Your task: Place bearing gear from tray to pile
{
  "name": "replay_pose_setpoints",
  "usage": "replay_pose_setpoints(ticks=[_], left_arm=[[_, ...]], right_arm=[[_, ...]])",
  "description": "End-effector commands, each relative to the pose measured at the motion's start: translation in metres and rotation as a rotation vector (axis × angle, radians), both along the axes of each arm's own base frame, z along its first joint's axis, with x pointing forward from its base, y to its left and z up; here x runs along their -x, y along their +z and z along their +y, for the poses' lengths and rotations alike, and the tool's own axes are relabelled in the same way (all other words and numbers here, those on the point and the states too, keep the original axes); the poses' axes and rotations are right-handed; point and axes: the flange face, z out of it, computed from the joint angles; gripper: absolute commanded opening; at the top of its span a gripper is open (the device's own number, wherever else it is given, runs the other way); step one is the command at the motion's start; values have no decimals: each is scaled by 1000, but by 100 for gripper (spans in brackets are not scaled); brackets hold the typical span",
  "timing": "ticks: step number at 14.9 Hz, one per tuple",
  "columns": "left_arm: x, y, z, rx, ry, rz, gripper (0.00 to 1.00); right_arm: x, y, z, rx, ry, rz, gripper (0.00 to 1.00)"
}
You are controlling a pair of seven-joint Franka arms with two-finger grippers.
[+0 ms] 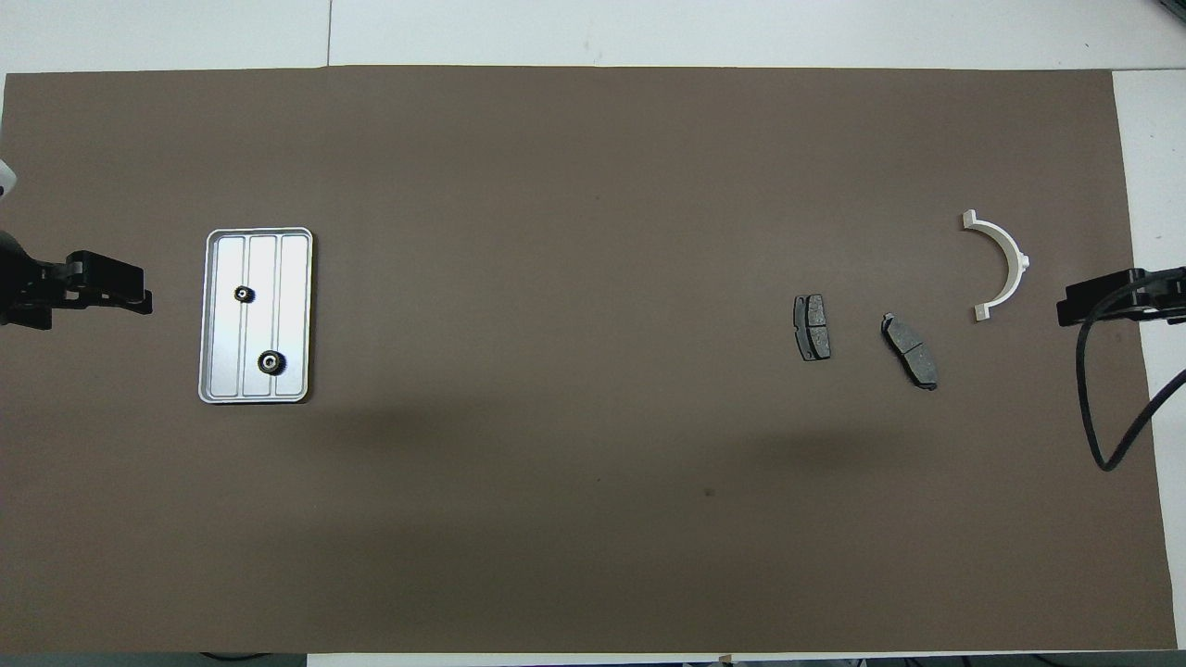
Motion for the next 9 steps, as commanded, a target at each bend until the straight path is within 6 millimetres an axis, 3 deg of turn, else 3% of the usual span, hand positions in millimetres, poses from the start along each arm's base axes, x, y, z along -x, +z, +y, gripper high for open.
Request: replay_pose_setpoints(ticks=[1, 9], left_arm=[[3, 6, -1, 11, -14, -17, 100], [-1, 8, -5, 12, -7, -55, 100]], right_arm=[[4, -1, -3, -8, 16, -16, 100], [3, -1, -3, -8, 19, -16, 100]])
